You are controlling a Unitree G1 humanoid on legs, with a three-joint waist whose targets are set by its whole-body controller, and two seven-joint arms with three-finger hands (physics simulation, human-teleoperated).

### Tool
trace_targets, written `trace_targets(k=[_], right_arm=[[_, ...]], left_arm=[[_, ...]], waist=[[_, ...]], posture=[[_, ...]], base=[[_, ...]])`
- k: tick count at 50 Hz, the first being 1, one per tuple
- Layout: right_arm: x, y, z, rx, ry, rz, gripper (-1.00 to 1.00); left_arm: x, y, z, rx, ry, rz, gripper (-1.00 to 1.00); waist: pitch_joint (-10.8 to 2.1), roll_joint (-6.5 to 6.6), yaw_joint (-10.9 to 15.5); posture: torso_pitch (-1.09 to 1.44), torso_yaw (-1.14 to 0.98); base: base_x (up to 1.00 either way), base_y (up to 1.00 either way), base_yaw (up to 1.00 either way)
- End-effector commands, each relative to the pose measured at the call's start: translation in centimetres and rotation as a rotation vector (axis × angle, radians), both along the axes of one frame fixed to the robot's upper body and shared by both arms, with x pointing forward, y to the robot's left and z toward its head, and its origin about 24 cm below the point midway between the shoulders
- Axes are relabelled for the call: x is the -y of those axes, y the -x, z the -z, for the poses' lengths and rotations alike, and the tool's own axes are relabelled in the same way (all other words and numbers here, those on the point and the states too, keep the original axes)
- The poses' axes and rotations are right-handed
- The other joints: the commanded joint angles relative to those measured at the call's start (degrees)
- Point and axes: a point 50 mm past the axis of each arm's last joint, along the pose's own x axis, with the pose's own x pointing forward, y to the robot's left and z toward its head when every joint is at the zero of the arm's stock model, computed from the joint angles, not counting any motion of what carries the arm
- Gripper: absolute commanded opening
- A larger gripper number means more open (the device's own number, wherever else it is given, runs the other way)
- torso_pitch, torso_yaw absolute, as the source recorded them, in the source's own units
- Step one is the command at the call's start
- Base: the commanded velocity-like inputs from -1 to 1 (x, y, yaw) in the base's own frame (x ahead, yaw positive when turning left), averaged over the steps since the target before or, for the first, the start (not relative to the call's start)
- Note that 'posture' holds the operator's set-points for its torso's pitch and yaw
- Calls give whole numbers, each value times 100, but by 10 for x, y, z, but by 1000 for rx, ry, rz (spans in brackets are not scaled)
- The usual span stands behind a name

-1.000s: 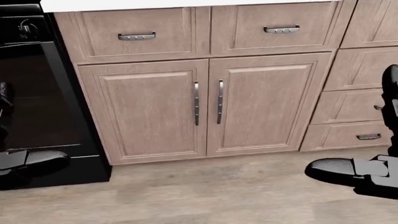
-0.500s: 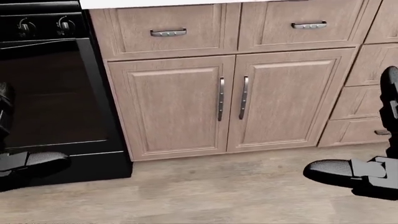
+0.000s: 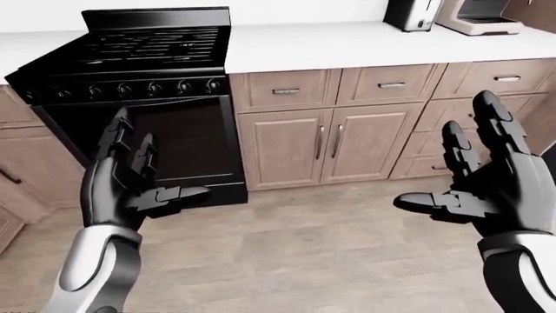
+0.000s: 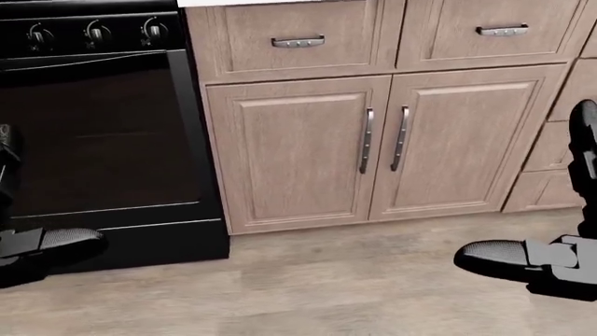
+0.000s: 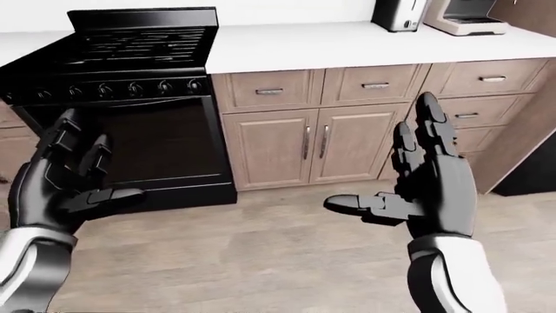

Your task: Navigate to the stove.

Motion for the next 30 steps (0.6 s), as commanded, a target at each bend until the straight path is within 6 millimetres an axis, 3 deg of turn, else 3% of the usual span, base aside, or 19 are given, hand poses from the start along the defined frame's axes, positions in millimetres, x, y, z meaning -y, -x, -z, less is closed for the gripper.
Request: trace_targets(k=[1,3,6,8,9,10,11,12,15,19,21,23,24,27,30], right_arm=[[-4,4,-13,84,23,-15,100],[-4,4,-12,84,22,-14,100],[-4,4,-13,84,23,-13,100],[-4,4,-12,83,23,-14,100],[-4,4,-12,83,23,-14,100],[-4,3,-12,83,23,-14,100],[-4,3,-12,83,23,-14,100],[-4,3,-12,83,24,-13,100],[-4,3,-12,83,24,-14,100],[-4,4,-11,82,24,-14,100],[-4,4,-11,82,24,-15,100],[-4,3,-11,82,24,-14,100],[-4,3,-11,82,24,-14,100],[-4,3,-11,82,24,-14,100],[-4,3,-11,83,24,-13,100]], left_arm=[[-2,5,-16,95,-25,-18,100],[-2,5,-17,96,-25,-18,100],[-2,4,-16,95,-25,-17,100],[-2,4,-16,95,-25,-17,100],[-2,4,-16,95,-25,-17,100],[-2,3,-16,94,-25,-17,100],[-2,3,-16,94,-25,-17,100],[-2,4,-16,94,-25,-18,100],[-2,4,-15,94,-24,-18,100],[-2,4,-15,93,-25,-20,100],[-2,4,-16,94,-24,-19,100],[-2,4,-16,94,-23,-19,100],[-2,4,-16,94,-24,-19,100],[-2,4,-16,93,-24,-19,100],[-2,3,-14,92,-27,-16,100]], waist=[[-119,-66,32],[-153,-3,48],[-59,197,35],[-83,444,13],[-162,681,11],[-151,841,39],[-84,577,68],[-89,624,40],[-130,454,64],[-80,235,62],[-69,92,62],[-127,-173,59],[-90,-3,-6],[-146,-76,30],[-123,65,45]], posture=[[0,0],[0,0],[0,0],[0,0],[0,0],[0,0],[0,0],[0,0],[0,0],[0,0],[0,0],[0,0],[0,0],[0,0],[0,0]], base=[[0,31,0],[0,31,0],[0,32,0],[0,32,0],[0,33,0],[0,32,0],[0,32,0],[0,31,0],[0,32,0],[0,32,0],[0,32,0],[0,32,0],[0,32,0],[0,32,0],[0,31,0]])
